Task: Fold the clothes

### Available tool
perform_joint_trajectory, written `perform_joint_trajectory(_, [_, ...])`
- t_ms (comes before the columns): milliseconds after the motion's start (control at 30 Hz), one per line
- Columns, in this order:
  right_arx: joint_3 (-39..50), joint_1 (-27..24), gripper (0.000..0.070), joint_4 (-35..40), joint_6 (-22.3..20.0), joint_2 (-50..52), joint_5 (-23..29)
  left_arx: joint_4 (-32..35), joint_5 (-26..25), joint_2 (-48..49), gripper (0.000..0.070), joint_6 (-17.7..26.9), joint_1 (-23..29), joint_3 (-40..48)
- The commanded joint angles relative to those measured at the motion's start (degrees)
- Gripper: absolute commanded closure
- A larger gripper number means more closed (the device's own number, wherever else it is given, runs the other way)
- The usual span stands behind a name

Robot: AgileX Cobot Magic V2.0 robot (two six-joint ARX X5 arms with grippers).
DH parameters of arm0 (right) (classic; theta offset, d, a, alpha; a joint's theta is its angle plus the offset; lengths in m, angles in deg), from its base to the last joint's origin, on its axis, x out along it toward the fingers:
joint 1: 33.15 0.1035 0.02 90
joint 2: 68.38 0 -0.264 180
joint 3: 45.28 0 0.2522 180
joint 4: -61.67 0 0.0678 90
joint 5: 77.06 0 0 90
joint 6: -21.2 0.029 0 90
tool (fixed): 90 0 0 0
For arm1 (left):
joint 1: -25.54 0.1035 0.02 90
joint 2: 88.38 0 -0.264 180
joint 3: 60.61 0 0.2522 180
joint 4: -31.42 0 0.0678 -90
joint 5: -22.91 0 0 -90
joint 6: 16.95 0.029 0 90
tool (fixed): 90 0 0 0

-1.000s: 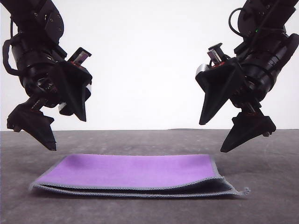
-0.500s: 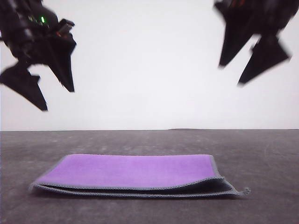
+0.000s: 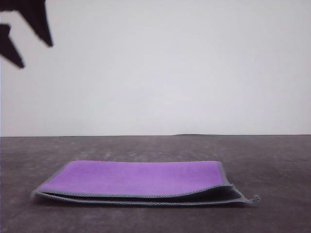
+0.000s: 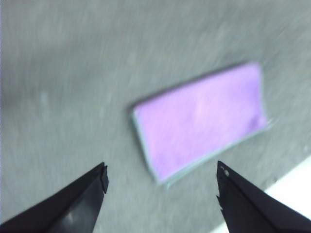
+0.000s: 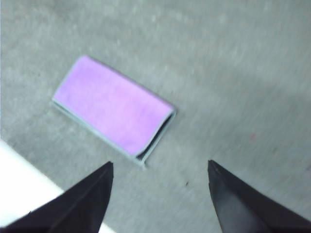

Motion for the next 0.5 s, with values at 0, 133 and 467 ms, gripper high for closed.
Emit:
perform_joint_trajectory(0, [3.6,0.1,0.0310,2.6,3.6,0.2,-0.4,0.2,0.1,0.0,0.0265,0.1,0.4,1.4])
perform_joint_trajectory(133, [16.1,0.2,0.0310,12.6,8.3,1.1,-3.4,1.8,0.1,1.4,0.0265,-0.2,1.8,7.8])
perform_joint_trajectory(467, [37.2,0.4,0.0310,44.6,22.1,-9.2,-16.8,9.3,0.1,3.9,0.0265,-3.2,2.6,19.6])
